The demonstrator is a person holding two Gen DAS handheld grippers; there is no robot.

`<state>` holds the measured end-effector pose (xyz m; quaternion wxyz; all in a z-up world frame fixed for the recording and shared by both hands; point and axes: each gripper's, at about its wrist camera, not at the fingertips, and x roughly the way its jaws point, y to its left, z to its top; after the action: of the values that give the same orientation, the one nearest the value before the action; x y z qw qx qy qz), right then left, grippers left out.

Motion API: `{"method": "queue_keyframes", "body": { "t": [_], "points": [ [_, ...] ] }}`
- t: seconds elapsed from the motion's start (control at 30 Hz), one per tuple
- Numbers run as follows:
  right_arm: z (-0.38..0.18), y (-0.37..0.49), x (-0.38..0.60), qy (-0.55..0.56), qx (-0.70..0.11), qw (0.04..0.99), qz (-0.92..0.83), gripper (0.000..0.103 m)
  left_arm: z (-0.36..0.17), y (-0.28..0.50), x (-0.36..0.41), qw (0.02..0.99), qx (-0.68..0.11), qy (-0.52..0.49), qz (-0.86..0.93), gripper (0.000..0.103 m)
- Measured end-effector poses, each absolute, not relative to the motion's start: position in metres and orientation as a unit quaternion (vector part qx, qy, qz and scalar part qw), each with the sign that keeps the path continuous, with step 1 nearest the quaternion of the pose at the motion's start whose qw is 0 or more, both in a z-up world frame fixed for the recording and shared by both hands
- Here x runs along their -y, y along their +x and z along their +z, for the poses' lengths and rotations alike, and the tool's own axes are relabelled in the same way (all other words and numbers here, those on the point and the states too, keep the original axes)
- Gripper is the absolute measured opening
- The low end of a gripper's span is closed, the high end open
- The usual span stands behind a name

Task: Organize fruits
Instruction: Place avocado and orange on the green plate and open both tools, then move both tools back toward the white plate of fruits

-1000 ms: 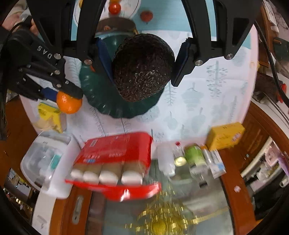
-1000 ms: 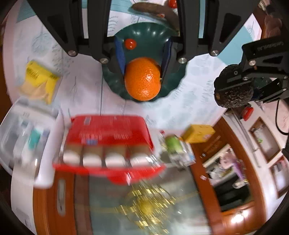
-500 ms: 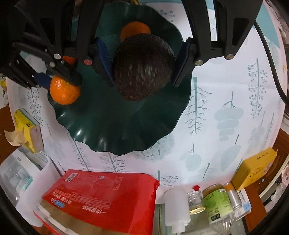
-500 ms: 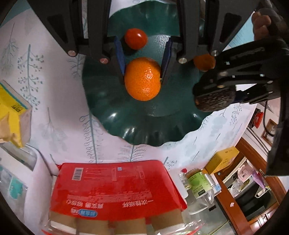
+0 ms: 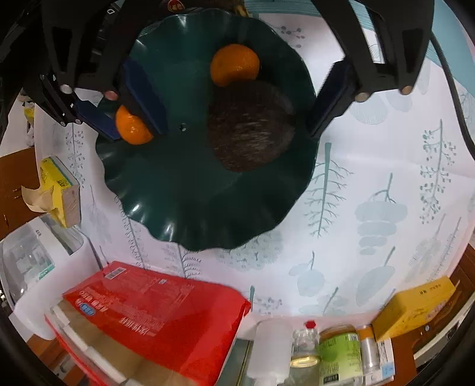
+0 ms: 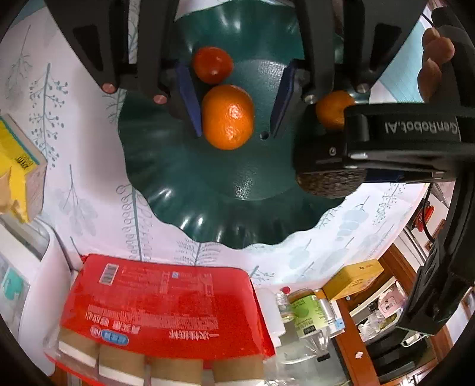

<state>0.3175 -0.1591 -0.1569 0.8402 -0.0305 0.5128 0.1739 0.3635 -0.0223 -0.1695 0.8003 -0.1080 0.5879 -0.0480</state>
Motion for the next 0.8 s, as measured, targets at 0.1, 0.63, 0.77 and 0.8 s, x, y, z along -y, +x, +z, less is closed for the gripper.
{"method": "queue_keyframes", "body": {
  "t": [0.1, 0.63, 0.77, 0.8],
  "points": [
    [-0.147, 0.314, 0.161, -0.034, -0.504, 0.845, 0.177, 0.049, -0.156, 0.358, 0.024, 0.811, -0.576, -0.096, -0.049, 0.101],
    [-0.105, 0.280, 0.169, -0.008, -0.490, 0.855, 0.169, 0.049, -0.086, 0.304, 0.014, 0.841, -0.537, -0.055, -0.038, 0.102],
    [-0.089, 0.262, 0.169, -0.013, -0.480, 0.860, 0.172, 0.049, -0.062, 0.279, 0.009, 0.854, -0.515, -0.057, -0.054, 0.102],
    [-0.084, 0.257, 0.169, -0.013, -0.478, 0.861, 0.174, 0.049, -0.054, 0.271, 0.007, 0.859, -0.506, -0.059, -0.061, 0.102]
  ]
}}
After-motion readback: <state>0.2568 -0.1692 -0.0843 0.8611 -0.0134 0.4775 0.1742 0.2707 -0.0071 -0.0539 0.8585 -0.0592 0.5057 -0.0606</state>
